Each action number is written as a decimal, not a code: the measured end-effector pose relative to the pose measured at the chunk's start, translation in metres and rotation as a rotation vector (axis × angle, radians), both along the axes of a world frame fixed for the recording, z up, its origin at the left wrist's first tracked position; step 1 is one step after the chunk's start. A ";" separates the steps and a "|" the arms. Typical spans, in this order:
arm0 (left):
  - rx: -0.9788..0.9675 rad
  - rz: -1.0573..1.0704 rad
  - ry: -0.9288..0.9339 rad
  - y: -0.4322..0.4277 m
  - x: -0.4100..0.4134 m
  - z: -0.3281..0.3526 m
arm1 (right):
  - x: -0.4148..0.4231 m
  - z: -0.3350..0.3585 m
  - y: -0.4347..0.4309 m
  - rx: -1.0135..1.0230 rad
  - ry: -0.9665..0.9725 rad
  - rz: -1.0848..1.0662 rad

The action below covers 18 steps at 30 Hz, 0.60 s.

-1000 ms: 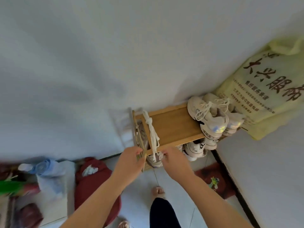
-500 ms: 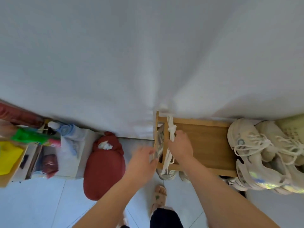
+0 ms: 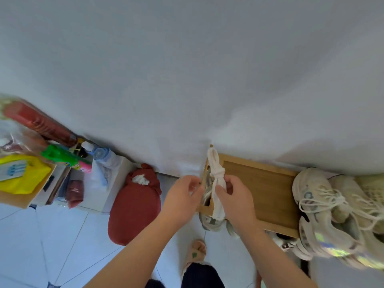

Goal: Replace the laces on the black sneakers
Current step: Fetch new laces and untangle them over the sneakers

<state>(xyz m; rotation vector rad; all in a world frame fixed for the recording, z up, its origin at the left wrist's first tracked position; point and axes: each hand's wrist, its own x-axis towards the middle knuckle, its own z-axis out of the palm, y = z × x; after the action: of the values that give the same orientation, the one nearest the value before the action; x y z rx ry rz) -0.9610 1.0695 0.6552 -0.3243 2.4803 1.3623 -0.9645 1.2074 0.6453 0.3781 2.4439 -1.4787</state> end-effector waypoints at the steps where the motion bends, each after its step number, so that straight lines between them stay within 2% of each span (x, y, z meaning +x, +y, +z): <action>1: 0.045 0.037 0.021 -0.002 0.001 0.007 | 0.006 0.010 -0.007 -0.019 0.014 0.026; 5: 0.225 0.210 0.106 -0.026 0.016 0.032 | 0.026 0.043 -0.040 -0.053 0.115 0.156; 10: 0.492 0.453 0.160 -0.077 0.065 0.054 | 0.053 0.068 -0.094 0.037 0.288 0.402; 14: 0.488 0.608 0.254 -0.135 0.119 0.065 | 0.087 0.082 -0.151 0.029 0.349 0.584; 18: 0.530 0.746 0.289 -0.194 0.190 0.076 | 0.129 0.094 -0.217 -0.207 0.274 0.611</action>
<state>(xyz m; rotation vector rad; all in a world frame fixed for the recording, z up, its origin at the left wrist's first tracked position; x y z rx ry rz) -0.7710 0.8752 0.7315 -1.0516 2.1417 2.4296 -0.8351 0.9904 0.7392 -0.5977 2.2521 -1.5359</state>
